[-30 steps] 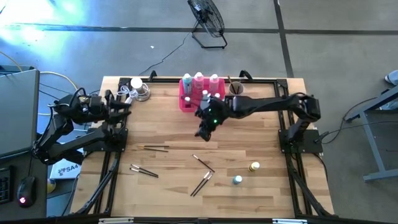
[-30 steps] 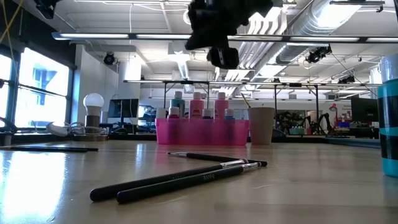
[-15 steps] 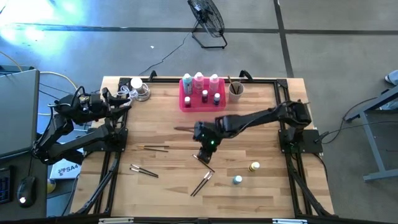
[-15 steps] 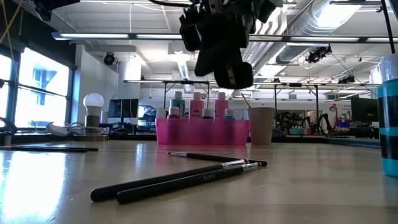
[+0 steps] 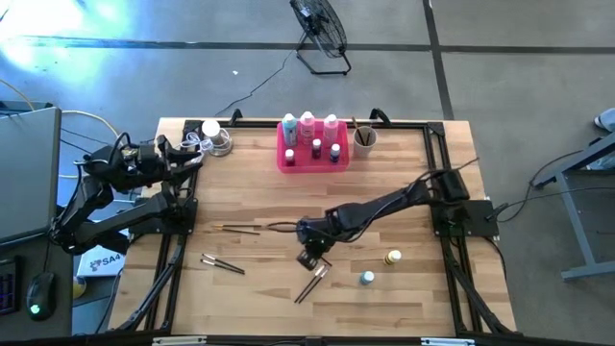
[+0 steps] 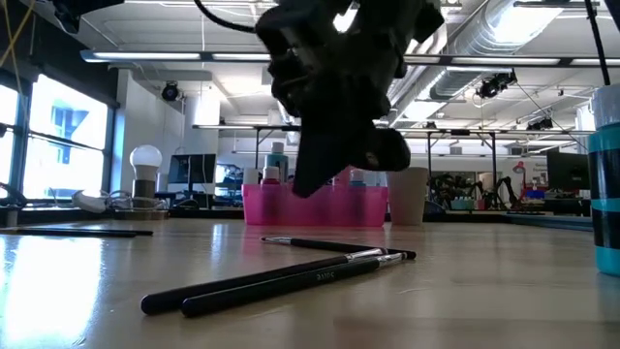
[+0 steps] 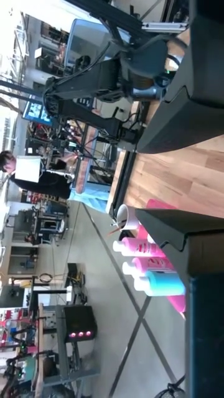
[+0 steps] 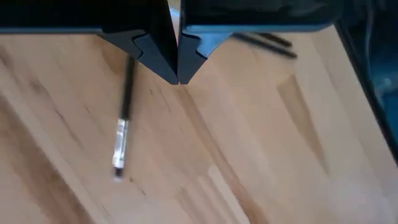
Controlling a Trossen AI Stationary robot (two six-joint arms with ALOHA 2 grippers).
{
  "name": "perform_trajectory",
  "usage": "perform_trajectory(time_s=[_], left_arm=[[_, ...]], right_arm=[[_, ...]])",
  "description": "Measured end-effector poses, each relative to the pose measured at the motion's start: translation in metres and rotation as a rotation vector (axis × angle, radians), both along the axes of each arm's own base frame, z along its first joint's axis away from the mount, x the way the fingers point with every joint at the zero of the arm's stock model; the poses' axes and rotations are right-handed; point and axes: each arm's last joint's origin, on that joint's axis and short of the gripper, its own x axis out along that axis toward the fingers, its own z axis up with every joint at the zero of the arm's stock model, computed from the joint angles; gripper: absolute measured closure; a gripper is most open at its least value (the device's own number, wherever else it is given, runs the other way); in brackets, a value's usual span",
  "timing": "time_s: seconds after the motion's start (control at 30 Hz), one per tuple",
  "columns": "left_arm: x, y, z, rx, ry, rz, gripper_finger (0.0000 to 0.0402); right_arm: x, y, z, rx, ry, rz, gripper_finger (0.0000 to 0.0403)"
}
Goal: Pick & Place Paint Supplies
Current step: Put the silver paintbrush into the white cup
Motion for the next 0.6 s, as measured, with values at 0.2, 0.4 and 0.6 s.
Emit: perform_trajectory(time_s=[0.2, 0.4, 0.6], left_arm=[[0.000, 0.000, 0.000, -0.001, 0.000, 0.000, 0.0249], [0.000, 0.000, 0.000, -0.008, -0.002, -0.001, 0.0249], [0.000, 0.000, 0.000, -0.033, -0.010, -0.003, 0.0249]], right_arm=[[0.001, -0.002, -0.013, -0.005, 0.042, -0.005, 0.0401], [0.003, -0.007, -0.024, -0.006, 0.075, -0.018, 0.0401], [0.004, -0.007, -0.028, -0.007, 0.087, -0.033, 0.0401]])
